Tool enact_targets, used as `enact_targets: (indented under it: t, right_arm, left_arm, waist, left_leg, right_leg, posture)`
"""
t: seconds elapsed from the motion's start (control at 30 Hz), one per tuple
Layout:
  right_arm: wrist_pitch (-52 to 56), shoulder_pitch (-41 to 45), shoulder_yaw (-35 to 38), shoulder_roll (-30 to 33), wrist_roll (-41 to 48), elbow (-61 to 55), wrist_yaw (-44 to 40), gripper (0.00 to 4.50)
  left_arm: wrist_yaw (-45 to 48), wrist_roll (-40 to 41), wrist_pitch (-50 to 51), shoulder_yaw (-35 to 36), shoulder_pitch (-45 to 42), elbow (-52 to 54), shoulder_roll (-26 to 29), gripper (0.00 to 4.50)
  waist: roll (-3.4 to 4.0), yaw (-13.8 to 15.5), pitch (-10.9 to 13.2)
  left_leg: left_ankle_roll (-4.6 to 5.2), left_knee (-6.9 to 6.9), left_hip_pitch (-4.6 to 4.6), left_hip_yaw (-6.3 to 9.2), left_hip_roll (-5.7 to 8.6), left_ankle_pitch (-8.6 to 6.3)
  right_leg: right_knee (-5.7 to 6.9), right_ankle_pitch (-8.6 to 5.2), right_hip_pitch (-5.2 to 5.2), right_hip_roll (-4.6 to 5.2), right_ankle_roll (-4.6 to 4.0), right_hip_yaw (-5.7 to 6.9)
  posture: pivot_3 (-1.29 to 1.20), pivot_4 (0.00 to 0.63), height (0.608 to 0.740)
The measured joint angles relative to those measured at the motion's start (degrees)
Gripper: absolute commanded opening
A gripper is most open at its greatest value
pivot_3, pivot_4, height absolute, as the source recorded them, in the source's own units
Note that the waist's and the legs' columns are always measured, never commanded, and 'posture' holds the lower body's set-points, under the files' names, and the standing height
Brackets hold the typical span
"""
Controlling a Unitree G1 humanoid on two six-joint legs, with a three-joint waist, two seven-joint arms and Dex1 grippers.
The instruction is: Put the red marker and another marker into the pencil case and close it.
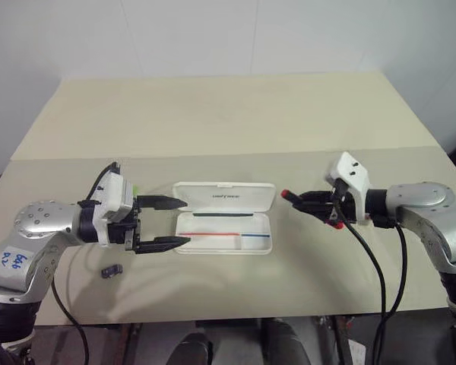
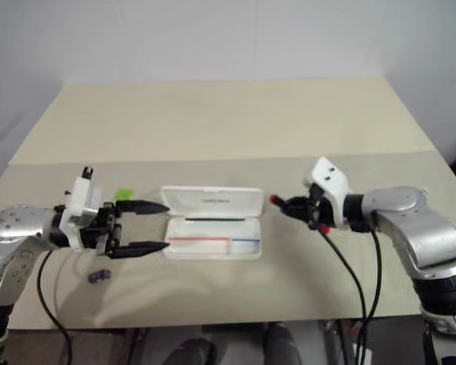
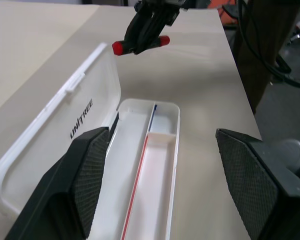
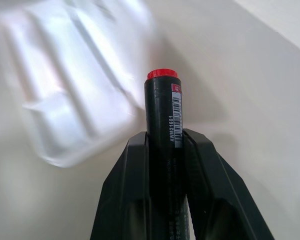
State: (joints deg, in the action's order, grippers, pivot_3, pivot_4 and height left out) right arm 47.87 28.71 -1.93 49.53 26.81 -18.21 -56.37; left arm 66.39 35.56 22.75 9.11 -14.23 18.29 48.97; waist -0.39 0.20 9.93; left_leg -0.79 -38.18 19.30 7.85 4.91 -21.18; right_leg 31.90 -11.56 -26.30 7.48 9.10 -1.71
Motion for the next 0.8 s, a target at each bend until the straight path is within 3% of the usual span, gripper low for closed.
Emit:
enact_targets:
  t: [0.33, 0.8]
  right_arm:
    - [-0.8, -3.2, -0.5, 4.3, 2.9, -1.9, -7.7, 0.59]
    - [-5.5, 7.0, -11.8, -8.3, 0.0, 2.5, -7.8, 0.59]
  left_arm:
    - [1.6, -0.8, -1.6, 1.5, 3.1, -0.9, 1.6, 3.60]
    - [1.4, -1.3, -1.5, 3.3, 5.8, 1.5, 3.7, 3.60]
  waist:
    - [-0.01, -0.1, 0.0]
    - [-0.06, -0.3, 0.0]
  left_leg:
    - [0.14, -0.05, -0.08, -0.56, -0.15, -0.15]
    - [-0.10, -0.12, -0.07, -0.71, -0.62, -0.23]
  right_leg:
    - [0.02, 0.05, -0.08, 0.00, 0.01, -0.03]
    - [-0.01, 0.22, -0.20, -0.46, -0.26, -0.03]
  posture:
    - [0.00, 0.150, 0.740]
    - [0.00, 0.150, 0.740]
